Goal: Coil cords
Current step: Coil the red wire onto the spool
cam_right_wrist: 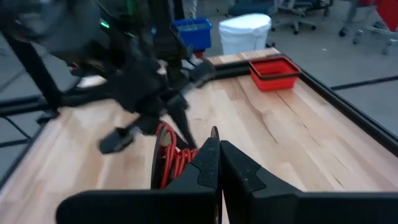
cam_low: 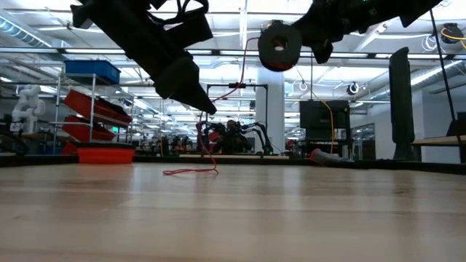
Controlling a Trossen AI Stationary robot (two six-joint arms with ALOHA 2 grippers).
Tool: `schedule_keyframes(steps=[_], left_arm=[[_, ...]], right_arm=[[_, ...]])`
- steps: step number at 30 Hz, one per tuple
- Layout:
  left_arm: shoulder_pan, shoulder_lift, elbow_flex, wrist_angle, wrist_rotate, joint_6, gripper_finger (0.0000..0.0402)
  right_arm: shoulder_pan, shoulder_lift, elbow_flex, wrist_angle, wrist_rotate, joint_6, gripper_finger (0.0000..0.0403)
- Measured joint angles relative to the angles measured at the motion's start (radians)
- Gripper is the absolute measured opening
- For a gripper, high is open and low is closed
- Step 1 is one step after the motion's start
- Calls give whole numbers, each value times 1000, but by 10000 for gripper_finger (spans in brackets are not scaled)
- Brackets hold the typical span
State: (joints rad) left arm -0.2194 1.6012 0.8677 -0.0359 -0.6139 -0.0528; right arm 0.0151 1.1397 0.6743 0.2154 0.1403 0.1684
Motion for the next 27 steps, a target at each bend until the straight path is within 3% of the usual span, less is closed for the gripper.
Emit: schedule_keyframes(steps=[6, 16, 27], left_arm=[[19, 0, 0, 7, 0, -50, 5], [24, 1, 0, 148, 3, -71, 5], [31, 57, 0, 308, 63, -71, 4]], right_arm=[[1, 0, 0, 69, -62, 25, 0], [5, 0, 0, 141, -63, 59, 0], [52, 34, 0, 246, 71, 25, 0]])
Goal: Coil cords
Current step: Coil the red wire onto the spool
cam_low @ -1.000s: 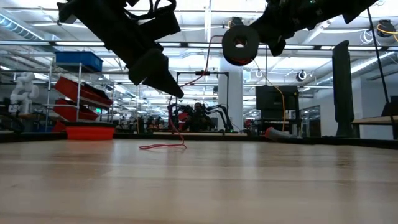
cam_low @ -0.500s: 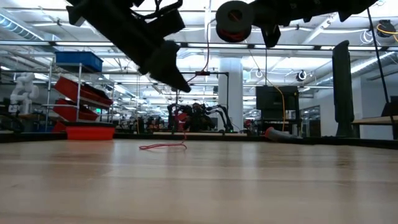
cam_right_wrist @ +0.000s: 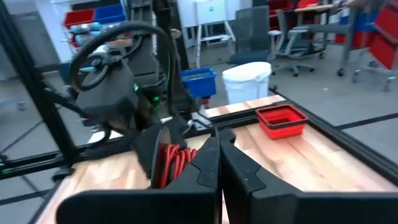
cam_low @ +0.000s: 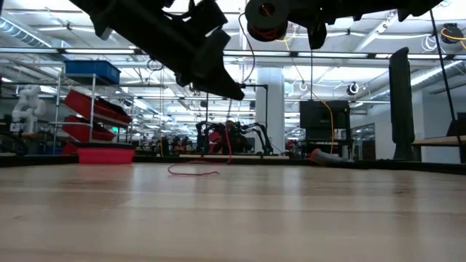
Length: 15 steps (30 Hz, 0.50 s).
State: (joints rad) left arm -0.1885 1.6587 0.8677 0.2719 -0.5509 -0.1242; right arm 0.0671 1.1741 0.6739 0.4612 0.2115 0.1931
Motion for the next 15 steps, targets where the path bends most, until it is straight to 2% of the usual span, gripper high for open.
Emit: schedule_keyframes(steps=[6, 12, 15], left_arm=[[13, 52, 0, 83, 3, -2, 4], [25, 55, 0, 90, -96, -1, 4], [39, 55, 0, 123, -102, -1, 4]], right_arm=[[13, 26, 0, 15, 49, -18, 0], [14, 52, 0, 37, 50, 21, 0], [14, 65, 0, 37, 51, 32, 0]])
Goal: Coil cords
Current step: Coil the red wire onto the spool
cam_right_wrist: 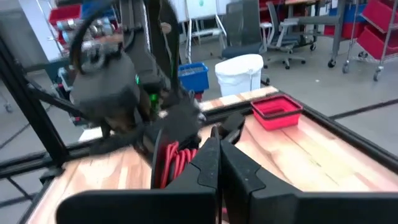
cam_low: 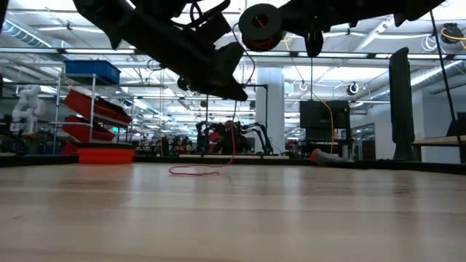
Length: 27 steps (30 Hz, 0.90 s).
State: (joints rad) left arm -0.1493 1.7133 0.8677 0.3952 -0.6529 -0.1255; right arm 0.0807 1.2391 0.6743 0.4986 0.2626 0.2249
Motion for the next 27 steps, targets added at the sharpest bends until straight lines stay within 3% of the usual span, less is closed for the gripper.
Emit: schedule_keyframes(steps=[11, 22, 27], left_arm=[[11, 0, 0, 92, 182, -104, 4], [6, -1, 0, 76, 112, -96, 4], [6, -1, 0, 68, 136, -90, 4]], right_arm=[[0, 106, 0, 134, 61, -30, 0], [0, 165, 0, 214, 83, -30, 0], [0, 153, 0, 217, 74, -56, 0]])
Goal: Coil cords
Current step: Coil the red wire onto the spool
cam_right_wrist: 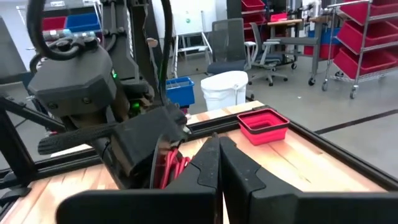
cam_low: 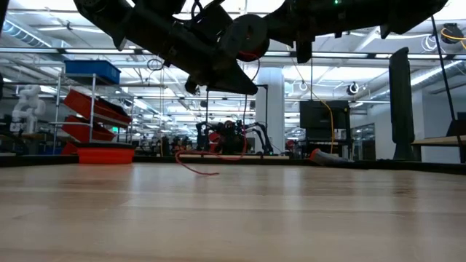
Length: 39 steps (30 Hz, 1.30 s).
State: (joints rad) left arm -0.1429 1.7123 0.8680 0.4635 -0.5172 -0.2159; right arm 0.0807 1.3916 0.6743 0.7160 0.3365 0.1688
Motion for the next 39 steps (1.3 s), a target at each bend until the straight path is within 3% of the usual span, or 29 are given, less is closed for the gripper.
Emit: schedule_keyframes(steps=[9, 26, 30, 39], left_arm=[[-2, -1, 0, 28, 125, 14, 4], [-2, -106, 1, -86, 99, 19, 9], [-7, -106, 1, -92, 144, 39, 47], [-31, -106, 1, -95, 128, 45, 174]], right_arm=[[0, 0, 0, -1, -31, -44, 0], [0, -84, 0, -82, -51, -58, 0], [0, -97, 1, -100, -51, -58, 0], [0, -98, 1, -130, -54, -52, 0]])
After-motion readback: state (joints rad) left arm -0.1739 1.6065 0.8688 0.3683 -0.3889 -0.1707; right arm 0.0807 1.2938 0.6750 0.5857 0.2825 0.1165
